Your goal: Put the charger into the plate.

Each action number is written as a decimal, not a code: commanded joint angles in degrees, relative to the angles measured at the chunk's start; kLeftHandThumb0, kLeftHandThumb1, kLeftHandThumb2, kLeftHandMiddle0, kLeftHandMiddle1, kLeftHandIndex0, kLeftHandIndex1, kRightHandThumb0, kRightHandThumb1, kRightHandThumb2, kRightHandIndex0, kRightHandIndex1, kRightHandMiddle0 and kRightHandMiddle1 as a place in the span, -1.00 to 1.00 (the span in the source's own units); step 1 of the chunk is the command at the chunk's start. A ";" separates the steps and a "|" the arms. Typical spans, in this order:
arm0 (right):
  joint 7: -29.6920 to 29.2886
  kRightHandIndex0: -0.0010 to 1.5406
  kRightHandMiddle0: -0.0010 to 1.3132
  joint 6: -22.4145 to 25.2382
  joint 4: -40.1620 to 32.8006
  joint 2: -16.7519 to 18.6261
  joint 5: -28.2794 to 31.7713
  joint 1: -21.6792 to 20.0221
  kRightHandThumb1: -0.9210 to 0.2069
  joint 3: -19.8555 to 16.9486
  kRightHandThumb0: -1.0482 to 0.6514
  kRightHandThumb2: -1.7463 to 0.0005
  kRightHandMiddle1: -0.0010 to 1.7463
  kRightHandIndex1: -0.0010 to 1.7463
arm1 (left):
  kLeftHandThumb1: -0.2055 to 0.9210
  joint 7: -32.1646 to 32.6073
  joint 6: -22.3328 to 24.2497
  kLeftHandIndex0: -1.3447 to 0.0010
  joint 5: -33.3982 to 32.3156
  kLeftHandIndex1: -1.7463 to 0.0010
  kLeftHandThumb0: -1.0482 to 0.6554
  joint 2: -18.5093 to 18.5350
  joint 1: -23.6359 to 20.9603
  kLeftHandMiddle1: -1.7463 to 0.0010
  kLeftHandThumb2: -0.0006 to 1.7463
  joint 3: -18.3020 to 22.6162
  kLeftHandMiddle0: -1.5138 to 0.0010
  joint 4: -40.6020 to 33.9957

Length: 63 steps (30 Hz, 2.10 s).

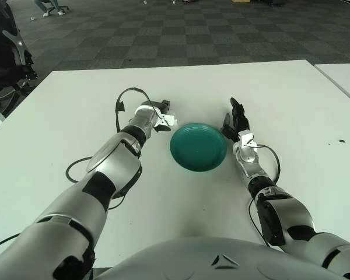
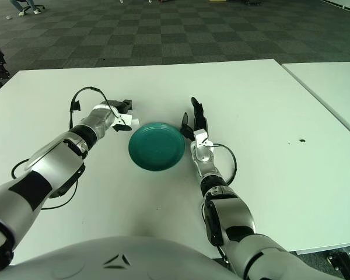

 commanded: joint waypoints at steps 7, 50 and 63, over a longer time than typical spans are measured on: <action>3.07 -1.00 -1.00 6.79 8.44 2.11 2.24 9.09 -1.00 -2.13 -1.00 -0.25 -0.79 -1.00 | 0.34 9.79 1.43 0.05 3.04 -0.67 -0.27 -1.18 5.72 -1.00 -0.08 -2.98 -0.27 1.83; 4.55 -1.00 -1.00 5.47 8.32 1.81 2.95 8.96 -1.00 -5.07 -0.95 -0.23 -0.84 -1.00 | -0.13 24.15 -22.96 0.06 -6.25 -1.00 -0.33 12.74 -1.33 -1.00 0.55 8.66 -0.57 -23.17; 4.43 -0.99 -1.00 5.44 8.24 1.68 2.78 9.06 -1.00 -4.88 -0.97 -0.25 -0.77 -1.00 | -0.08 13.84 -27.13 0.10 -6.82 -1.00 -0.32 17.49 7.52 -1.00 0.51 9.65 -0.56 -40.47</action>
